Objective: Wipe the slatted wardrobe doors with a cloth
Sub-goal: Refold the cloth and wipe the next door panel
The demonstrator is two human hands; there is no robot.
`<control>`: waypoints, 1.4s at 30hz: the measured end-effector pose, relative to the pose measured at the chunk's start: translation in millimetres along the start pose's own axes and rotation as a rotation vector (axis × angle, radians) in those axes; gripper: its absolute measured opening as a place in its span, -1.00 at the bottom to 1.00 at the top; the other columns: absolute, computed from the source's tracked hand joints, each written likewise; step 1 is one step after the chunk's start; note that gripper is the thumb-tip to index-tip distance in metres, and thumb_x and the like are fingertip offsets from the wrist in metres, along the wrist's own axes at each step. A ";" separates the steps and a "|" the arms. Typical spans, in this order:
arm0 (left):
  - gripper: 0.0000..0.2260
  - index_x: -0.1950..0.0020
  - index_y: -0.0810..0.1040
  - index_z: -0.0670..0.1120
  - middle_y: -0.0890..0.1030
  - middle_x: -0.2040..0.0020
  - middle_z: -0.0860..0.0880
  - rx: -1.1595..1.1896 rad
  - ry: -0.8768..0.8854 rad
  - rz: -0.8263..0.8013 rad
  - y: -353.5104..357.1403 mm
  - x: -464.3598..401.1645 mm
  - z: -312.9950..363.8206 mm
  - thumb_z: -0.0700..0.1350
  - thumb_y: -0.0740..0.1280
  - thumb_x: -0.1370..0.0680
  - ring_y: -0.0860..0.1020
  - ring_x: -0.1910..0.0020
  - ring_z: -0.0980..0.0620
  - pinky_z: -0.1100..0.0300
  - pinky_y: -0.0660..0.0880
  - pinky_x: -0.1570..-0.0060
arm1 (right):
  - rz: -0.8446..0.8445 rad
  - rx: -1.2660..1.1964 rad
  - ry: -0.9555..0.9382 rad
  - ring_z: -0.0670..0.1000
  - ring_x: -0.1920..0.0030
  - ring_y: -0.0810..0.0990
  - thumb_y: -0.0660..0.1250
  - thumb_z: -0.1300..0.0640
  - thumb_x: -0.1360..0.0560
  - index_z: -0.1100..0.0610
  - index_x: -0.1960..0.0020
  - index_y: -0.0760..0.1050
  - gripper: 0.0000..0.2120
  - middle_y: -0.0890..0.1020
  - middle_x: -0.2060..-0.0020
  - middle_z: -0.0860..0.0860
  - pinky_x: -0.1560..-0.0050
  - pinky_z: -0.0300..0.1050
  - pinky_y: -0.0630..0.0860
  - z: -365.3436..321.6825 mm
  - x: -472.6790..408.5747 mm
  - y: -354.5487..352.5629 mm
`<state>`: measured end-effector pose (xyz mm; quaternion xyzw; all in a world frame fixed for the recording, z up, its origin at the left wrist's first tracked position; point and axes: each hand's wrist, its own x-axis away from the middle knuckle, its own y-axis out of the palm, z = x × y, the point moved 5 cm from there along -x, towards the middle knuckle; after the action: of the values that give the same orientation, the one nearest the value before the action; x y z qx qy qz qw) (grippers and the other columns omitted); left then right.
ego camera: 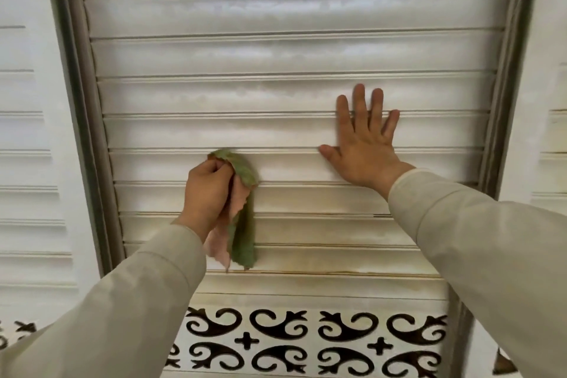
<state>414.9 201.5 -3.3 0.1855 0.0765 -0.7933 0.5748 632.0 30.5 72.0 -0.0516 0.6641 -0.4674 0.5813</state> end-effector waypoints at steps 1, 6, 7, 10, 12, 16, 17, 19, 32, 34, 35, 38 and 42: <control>-0.86 0.09 0.64 -0.20 0.66 0.28 -0.06 0.041 -0.004 -0.008 1.3 -2.1 -2.8 -0.18 0.32 -0.57 0.61 0.28 -0.02 0.15 0.57 0.24 | 0.006 0.007 -0.002 0.31 -0.47 -0.48 -0.03 -0.36 -0.57 0.08 -0.57 -0.38 -0.15 -0.47 -0.50 0.14 -0.39 0.43 -0.34 -2.0 -2.0 1.6; -0.88 0.14 0.63 -0.21 0.62 0.24 -0.16 0.171 -0.043 -0.179 52.6 9.2 -12.8 -0.16 0.40 -0.51 0.57 0.22 -0.08 0.00 0.55 0.11 | 0.024 -0.014 -0.035 0.33 -0.46 -0.49 -0.02 -0.33 -0.58 0.09 -0.57 -0.39 -0.15 -0.46 -0.50 0.16 -0.37 0.44 -0.37 -24.0 -7.4 4.4; -0.90 0.22 0.64 -0.15 0.61 0.28 -0.14 0.136 -0.015 -0.226 68.6 15.1 -12.8 -0.15 0.41 -0.47 0.55 0.25 -0.06 0.01 0.51 0.14 | 0.022 -0.026 -0.042 0.32 -0.46 -0.50 -0.02 -0.32 -0.58 0.09 -0.57 -0.39 -0.16 -0.47 -0.50 0.15 -0.37 0.43 -0.39 -30.6 -9.2 4.4; -0.77 0.39 0.56 -0.04 0.58 0.42 -0.02 -0.005 0.061 -0.272 100.4 27.9 -12.4 -0.17 0.42 -0.47 0.50 0.38 0.01 0.11 0.48 0.25 | -0.005 -0.073 -0.071 0.27 -0.44 -0.55 -0.01 -0.25 -0.61 0.05 -0.56 -0.43 -0.21 -0.51 -0.48 0.11 -0.39 0.39 -0.44 -48.8 -13.9 4.7; -0.76 0.39 0.55 -0.05 0.61 0.42 -0.04 -0.052 0.053 -0.230 101.0 26.1 -14.7 -0.16 0.42 -0.49 0.57 0.39 -0.01 0.05 0.60 0.23 | -0.010 -0.102 -0.090 0.23 -0.45 -0.56 -0.01 -0.23 -0.62 0.02 -0.56 -0.43 -0.23 -0.51 -0.49 0.07 -0.41 0.34 -0.44 -56.6 -14.7 4.8; -0.84 0.39 0.59 0.01 0.66 0.39 -0.05 -0.091 0.045 -0.145 81.3 20.4 -14.2 0.02 0.43 -0.37 0.66 0.32 -0.11 -0.15 0.65 0.11 | 0.066 -0.158 -0.159 0.10 -0.54 -0.41 0.03 -0.23 -0.61 -0.03 -0.61 -0.26 -0.27 -0.34 -0.57 -0.01 -0.50 0.18 -0.34 -54.9 -7.9 -0.2; -0.83 0.39 0.59 0.02 0.64 0.41 -0.02 -0.116 0.064 -0.110 75.4 18.2 -14.5 0.02 0.43 -0.38 0.63 0.35 -0.06 -0.12 0.65 0.12 | 0.092 -0.176 -0.197 0.07 -0.56 -0.33 0.06 -0.22 -0.61 -0.01 -0.62 -0.18 -0.28 -0.26 -0.59 -0.01 -0.53 0.12 -0.28 -51.6 -4.0 -2.4; -0.83 0.37 0.58 0.02 0.58 0.47 0.07 -0.197 0.103 -0.011 59.0 15.9 -11.8 0.05 0.40 -0.39 0.54 0.41 0.02 0.00 0.59 0.17 | 0.169 -0.215 -0.238 0.06 -0.59 -0.15 0.12 -0.19 -0.61 0.07 -0.62 -0.02 -0.30 -0.08 -0.61 0.04 -0.56 0.06 -0.13 -38.6 6.6 -6.3; -0.71 0.03 0.55 0.04 0.66 0.07 0.02 -0.199 0.005 0.594 33.4 31.7 -30.2 0.12 0.10 -0.50 0.61 0.00 -0.13 0.00 0.49 -0.10 | 0.563 -0.477 0.358 0.19 -0.47 0.17 0.25 -0.27 -0.54 0.23 -0.54 0.14 -0.20 0.21 -0.48 0.19 -0.42 0.11 0.20 73.5 50.8 -11.2; -0.76 0.19 0.58 0.02 0.64 0.25 0.08 -0.005 -0.028 0.505 42.7 29.1 -38.6 0.09 0.18 -0.45 0.61 0.15 -0.04 0.02 0.55 0.00 | 0.604 -0.573 0.407 0.18 -0.43 0.21 0.28 -0.29 -0.51 0.24 -0.53 0.15 -0.17 0.23 -0.45 0.19 -0.43 -0.01 0.19 79.2 48.3 -13.6; -0.79 0.27 0.58 -0.01 0.61 0.33 0.10 0.037 -0.022 0.470 45.9 30.6 -36.1 0.04 0.23 -0.45 0.57 0.23 0.01 0.08 0.54 0.07 | 0.629 -0.632 0.452 0.17 -0.42 0.23 0.30 -0.29 -0.49 0.24 -0.53 0.15 -0.15 0.23 -0.44 0.18 -0.43 -0.02 0.21 84.4 46.8 -13.8; -0.74 0.44 0.48 -0.04 0.43 0.52 0.15 0.093 -0.012 0.377 48.7 29.2 -39.2 -0.06 0.30 -0.46 0.38 0.40 0.05 0.15 0.38 0.26 | 0.584 -0.831 0.602 0.16 -0.38 0.37 0.33 -0.33 -0.45 0.19 -0.53 0.16 -0.13 0.29 -0.42 0.12 -0.39 0.02 0.35 103.9 43.9 -7.9; -0.85 0.30 0.63 -0.03 0.56 0.42 0.06 0.047 -0.029 0.166 74.6 43.0 -30.5 -0.05 0.34 -0.44 0.54 0.33 -0.02 0.06 0.54 0.21 | 0.431 -0.925 0.670 0.07 -0.12 0.57 0.26 -0.37 -0.48 0.10 -0.35 0.33 -0.34 0.56 -0.17 -0.03 -0.12 -0.06 0.50 120.3 41.5 -0.9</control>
<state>479.7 149.4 -41.0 0.1930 0.0336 -0.7472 0.6351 717.0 -62.9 56.2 -0.0134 0.9405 0.0068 0.3394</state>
